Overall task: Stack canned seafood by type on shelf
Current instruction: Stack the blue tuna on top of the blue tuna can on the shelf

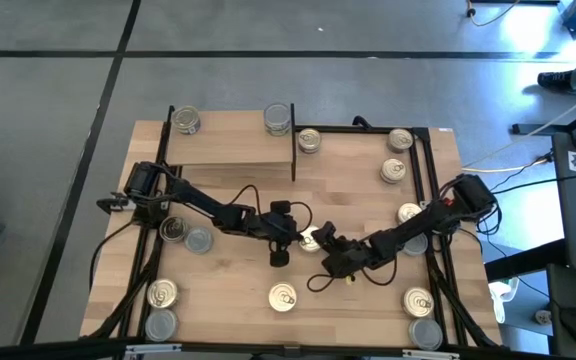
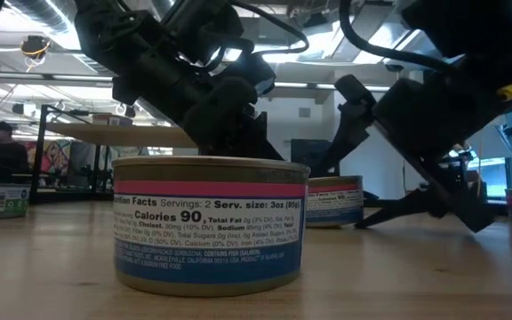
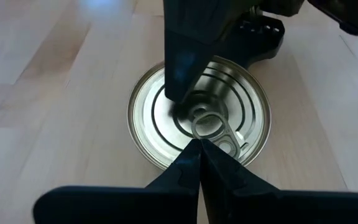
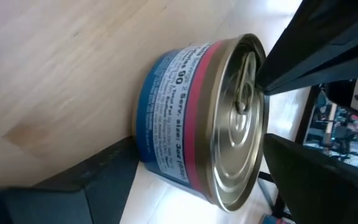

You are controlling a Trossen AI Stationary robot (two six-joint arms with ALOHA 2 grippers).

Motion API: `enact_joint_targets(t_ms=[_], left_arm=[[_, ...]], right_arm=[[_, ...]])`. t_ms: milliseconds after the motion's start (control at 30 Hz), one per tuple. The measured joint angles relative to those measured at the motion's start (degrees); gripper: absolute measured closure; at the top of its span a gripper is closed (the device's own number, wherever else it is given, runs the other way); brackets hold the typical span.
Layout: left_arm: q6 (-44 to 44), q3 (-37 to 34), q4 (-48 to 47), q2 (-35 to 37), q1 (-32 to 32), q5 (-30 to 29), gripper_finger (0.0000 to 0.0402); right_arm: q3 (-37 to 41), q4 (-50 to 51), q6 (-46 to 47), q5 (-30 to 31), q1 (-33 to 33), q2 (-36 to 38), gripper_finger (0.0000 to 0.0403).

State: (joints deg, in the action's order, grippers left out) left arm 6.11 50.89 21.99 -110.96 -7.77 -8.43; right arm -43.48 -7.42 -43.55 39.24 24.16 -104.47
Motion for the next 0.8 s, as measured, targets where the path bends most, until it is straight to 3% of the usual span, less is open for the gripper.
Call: enact_joint_targets(t_ms=[367,667,800], left_arm=[[-0.04,-0.02,0.50,0.00,0.02,-0.25,0.0396],[0.01,-0.11,0.60,0.08,0.07,-1.56,0.0396],[1.25,-0.11,0.25,0.68,0.07,-2.29,0.0396]], right_arm=[[0.26,-5.00,-2.48,0.80,0.18,-1.40,0.0070],[0.24,-6.38,4.23,0.56,0.25,-1.44,0.0199],[0.23,-6.86,8.81,1.18,0.33,-1.51,0.0199]])
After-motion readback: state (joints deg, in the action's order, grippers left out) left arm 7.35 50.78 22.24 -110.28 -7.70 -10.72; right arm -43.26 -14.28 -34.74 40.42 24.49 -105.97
